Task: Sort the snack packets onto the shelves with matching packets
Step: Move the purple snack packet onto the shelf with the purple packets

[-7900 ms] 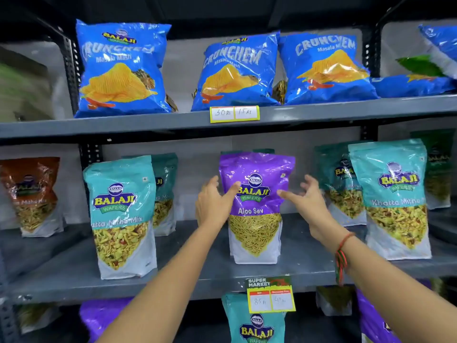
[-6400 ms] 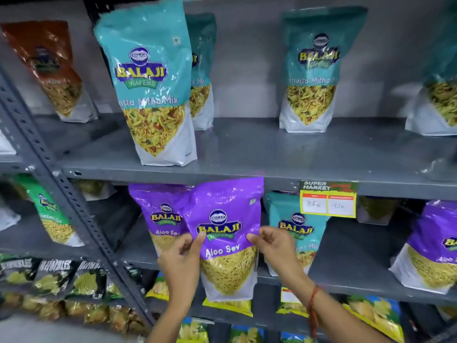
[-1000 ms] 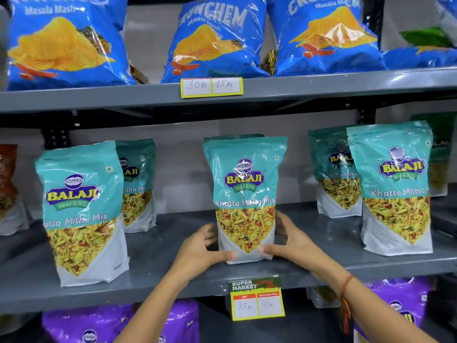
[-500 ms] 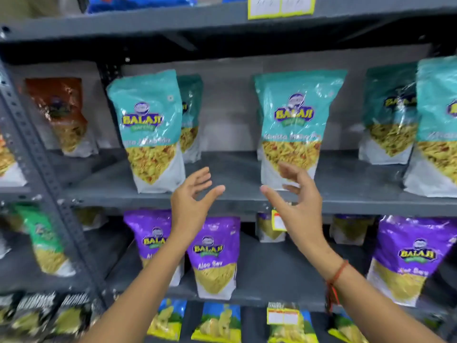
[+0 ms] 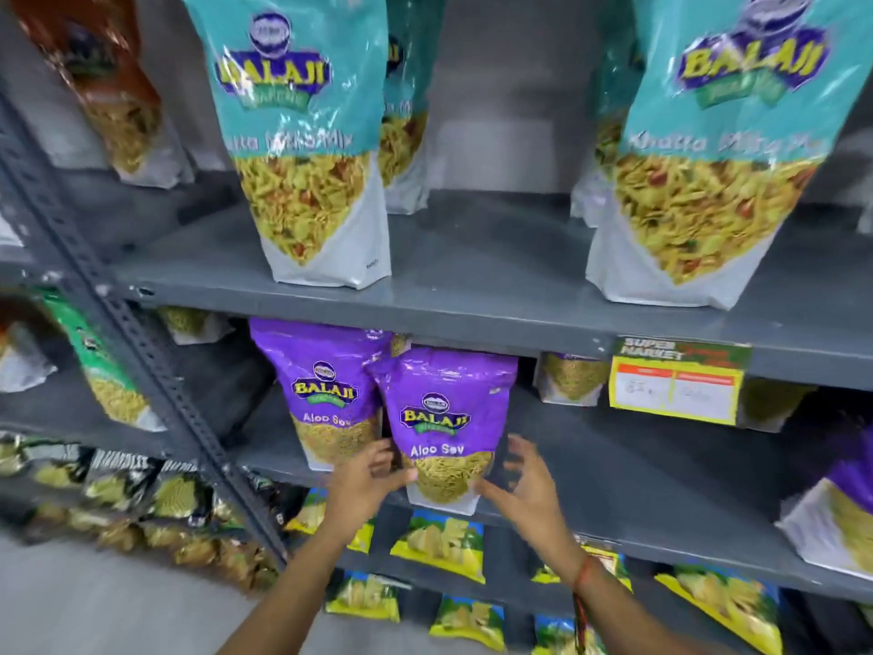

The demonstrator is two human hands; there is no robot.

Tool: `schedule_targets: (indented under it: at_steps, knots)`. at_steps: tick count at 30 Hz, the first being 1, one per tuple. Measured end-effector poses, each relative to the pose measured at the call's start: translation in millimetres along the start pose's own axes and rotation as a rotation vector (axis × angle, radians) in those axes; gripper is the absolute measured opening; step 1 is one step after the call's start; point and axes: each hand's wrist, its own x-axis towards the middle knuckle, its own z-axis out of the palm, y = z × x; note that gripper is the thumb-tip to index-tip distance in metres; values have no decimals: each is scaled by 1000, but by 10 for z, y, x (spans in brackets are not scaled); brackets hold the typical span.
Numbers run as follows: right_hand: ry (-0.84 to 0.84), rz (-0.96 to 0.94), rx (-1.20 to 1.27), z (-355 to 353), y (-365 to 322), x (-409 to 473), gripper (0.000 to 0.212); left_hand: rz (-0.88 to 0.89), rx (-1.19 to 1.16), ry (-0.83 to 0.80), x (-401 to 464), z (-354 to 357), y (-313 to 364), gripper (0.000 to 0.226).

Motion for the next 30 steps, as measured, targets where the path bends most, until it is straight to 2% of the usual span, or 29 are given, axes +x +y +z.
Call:
schedule_targets:
  at_steps: [1, 2, 4, 6, 9, 11, 14, 19, 24, 30]
  knots:
    - [-58, 26, -35, 57, 205, 115, 78, -34, 18, -48, 92, 38, -142, 106]
    - [-117, 45, -72, 118, 438, 229, 82, -59, 41, -102, 147, 71, -224, 111]
    - [-199, 89, -112, 211, 639, 347, 83, -58, 111, -172, 185, 132, -239, 97]
    - [-229, 108, -134, 249, 546, 358, 82, -29, 139, -188, 223, 183, -280, 96]
    - [-267, 115, -163, 292, 531, 392, 71, -9, 154, -183, 260, 232, -383, 84]
    - [-265, 127, -156, 308, 534, 414, 71, -11, 161, -165, 238, 255, -383, 74]
    - [-257, 155, -135, 290, 538, 403, 77, -37, 152, -119, 194, 294, -401, 72]
    - [-241, 170, -169, 136, 479, 302, 64, 26, 194, -73, 34, 390, -285, 66]
    - [-167, 153, -182, -192, 349, 147, 57, 60, 166, -114, -108, 571, -60, 75]
    - [-109, 144, -252, -725, 292, 31, 65, 108, 210, -141, -235, 998, 230, 55]
